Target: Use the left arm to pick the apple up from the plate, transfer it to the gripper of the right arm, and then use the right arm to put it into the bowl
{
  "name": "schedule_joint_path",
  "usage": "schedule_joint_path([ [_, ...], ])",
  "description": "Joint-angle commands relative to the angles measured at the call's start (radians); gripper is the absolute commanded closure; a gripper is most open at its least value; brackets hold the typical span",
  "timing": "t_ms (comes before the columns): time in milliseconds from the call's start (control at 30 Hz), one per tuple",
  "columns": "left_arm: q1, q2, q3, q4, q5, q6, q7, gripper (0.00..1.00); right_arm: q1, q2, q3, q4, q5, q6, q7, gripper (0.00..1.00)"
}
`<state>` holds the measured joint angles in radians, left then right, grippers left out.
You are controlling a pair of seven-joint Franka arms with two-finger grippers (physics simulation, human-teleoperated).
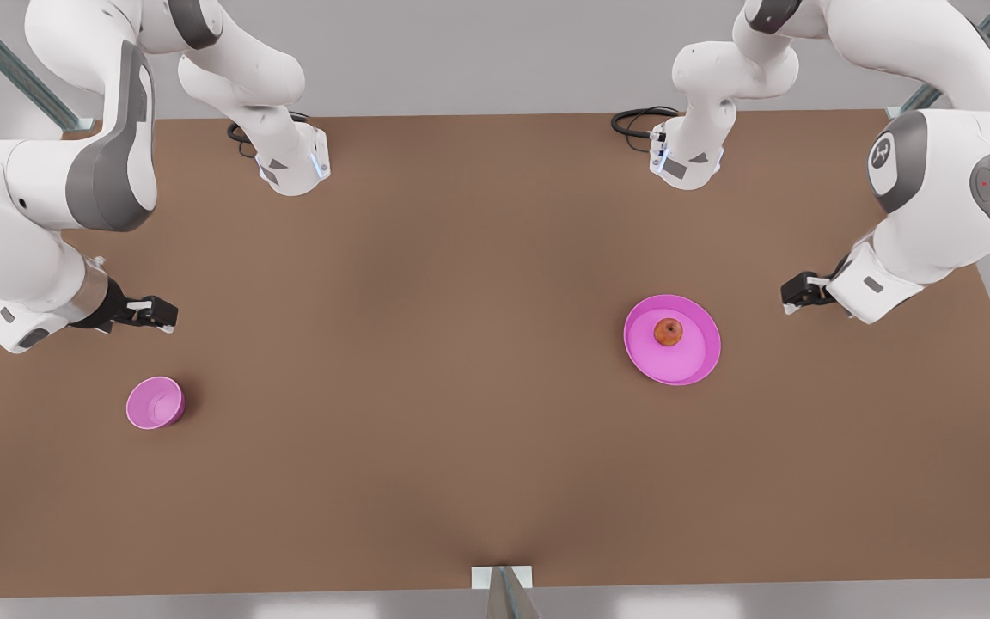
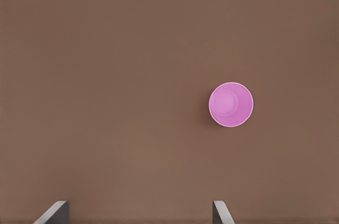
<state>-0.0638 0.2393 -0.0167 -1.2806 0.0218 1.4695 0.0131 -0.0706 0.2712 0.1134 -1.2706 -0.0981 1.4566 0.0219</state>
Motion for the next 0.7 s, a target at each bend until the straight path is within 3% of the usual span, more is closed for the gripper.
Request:
schedule_joint_path([
  [0, -0.002, -0.002, -0.002, -0.008, 0.001, -0.005, 0.039, 0.00, 0.000, -0.001, 0.000, 0.000, 0.000, -0.001, 0.013, 0.00],
  [67, -0.025, -0.074, -0.015, -0.222, -0.017, 0.127, -0.047, 0.00, 0.000, -0.001, 0.000, 0.000, 0.000, -0.001, 0.012, 0.00],
  [133, -0.022, -0.170, -0.015, -0.551, -0.100, 0.423, -0.111, 0.00, 0.000, -0.001, 0.000, 0.000, 0.000, -0.001, 0.012, 0.00],
  [200, -0.018, -0.153, -0.028, -0.695, -0.100, 0.615, -0.154, 0.00, 0.000, -0.001, 0.000, 0.000, 0.000, -0.001, 0.012, 0.00],
  [267, -0.016, -0.086, -0.028, -0.737, -0.102, 0.730, -0.159, 0.00, 0.000, -0.001, 0.000, 0.000, 0.000, -0.001, 0.012, 0.00],
  [400, -0.024, -0.083, -0.029, -0.894, -0.106, 0.936, -0.160, 0.00, 0.000, -0.001, 0.000, 0.000, 0.000, -0.001, 0.012, 0.00],
  [667, -0.064, -0.017, -0.031, -0.948, -0.126, 0.957, -0.219, 0.00, 0.000, -0.001, 0.000, 0.000, 0.000, -0.001, 0.012, 0.00],
])
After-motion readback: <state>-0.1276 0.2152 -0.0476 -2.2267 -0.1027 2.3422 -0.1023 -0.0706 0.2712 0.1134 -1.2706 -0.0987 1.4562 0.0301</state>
